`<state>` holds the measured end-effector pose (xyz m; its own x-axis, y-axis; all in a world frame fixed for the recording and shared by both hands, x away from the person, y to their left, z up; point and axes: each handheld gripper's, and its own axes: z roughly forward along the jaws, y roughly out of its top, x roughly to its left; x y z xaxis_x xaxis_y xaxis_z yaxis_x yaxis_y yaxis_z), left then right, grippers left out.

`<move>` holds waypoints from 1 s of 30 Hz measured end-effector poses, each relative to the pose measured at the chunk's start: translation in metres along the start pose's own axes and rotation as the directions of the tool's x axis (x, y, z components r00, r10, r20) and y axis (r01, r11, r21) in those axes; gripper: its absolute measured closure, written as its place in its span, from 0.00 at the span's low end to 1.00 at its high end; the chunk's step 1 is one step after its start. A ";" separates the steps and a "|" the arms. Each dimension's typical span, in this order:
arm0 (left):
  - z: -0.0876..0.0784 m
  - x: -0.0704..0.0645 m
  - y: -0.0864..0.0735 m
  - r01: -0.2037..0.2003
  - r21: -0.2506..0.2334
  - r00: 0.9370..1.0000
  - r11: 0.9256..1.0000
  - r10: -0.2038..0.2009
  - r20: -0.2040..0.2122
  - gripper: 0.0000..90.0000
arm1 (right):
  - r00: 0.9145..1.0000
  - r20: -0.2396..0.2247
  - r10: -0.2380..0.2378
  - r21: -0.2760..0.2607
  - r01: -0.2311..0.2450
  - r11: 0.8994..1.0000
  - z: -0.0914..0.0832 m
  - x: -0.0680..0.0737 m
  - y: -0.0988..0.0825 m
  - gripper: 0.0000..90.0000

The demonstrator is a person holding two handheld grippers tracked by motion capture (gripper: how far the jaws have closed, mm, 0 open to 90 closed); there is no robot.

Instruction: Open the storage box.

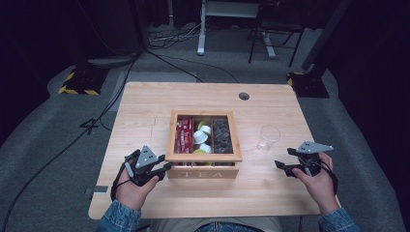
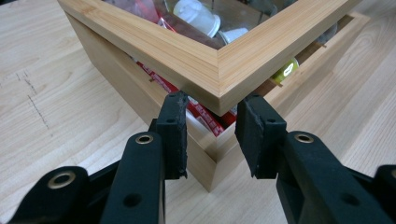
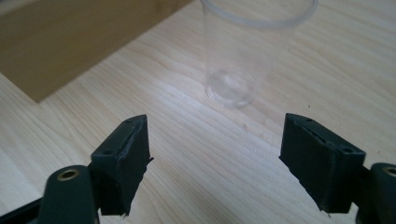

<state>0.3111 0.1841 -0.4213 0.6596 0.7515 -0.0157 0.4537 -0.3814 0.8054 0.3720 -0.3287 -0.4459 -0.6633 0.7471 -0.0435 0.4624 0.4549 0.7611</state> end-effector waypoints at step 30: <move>0.000 0.009 0.017 0.002 -0.034 1.000 0.999 -0.002 -0.003 0.70 | 0.965 -0.215 -0.149 -0.146 0.119 0.982 0.008 0.065 0.079 0.22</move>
<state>0.3251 0.1840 -0.4078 0.6568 0.7539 -0.0150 0.4343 -0.3620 0.8249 0.3699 -0.2401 -0.3944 -0.8357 0.5490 -0.0166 0.2889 0.4650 0.8369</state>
